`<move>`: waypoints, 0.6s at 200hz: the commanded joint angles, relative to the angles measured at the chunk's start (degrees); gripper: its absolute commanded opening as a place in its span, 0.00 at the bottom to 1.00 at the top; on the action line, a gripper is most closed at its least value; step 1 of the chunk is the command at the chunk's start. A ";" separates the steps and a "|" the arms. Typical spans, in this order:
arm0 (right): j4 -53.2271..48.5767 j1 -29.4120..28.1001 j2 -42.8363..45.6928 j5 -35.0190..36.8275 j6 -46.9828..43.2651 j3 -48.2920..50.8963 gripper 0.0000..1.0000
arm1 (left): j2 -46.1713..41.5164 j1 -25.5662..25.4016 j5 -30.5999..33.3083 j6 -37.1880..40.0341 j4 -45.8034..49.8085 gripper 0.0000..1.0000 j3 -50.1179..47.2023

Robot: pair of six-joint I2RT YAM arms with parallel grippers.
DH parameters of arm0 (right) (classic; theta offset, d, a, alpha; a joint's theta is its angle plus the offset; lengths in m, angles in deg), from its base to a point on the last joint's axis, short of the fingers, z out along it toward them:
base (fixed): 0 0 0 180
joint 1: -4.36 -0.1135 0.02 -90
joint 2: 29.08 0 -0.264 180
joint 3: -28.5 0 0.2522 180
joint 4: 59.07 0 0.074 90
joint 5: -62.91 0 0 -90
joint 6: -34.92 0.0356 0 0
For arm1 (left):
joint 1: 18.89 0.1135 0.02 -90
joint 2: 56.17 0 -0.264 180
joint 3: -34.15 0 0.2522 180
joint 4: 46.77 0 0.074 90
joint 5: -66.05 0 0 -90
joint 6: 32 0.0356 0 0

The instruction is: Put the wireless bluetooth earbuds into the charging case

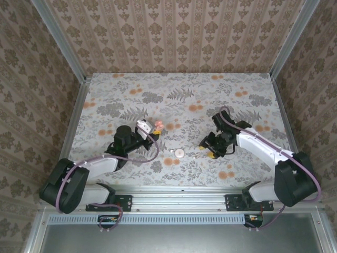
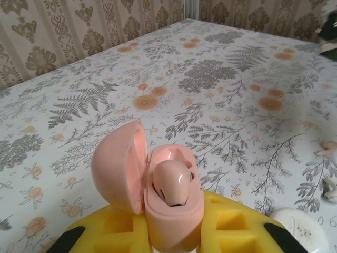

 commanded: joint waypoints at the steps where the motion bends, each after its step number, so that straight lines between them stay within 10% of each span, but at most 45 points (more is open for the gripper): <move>1: 0.76 0.28 2.63 5.74 15.69 1.44 0.45 | -2.51 -0.10 1.92 3.35 4.26 0.12 -0.17; 120: -3.18 0.37 -1.33 13.20 38.60 0.47 0.45 | -4.89 3.05 0.81 4.66 6.18 0.12 -0.76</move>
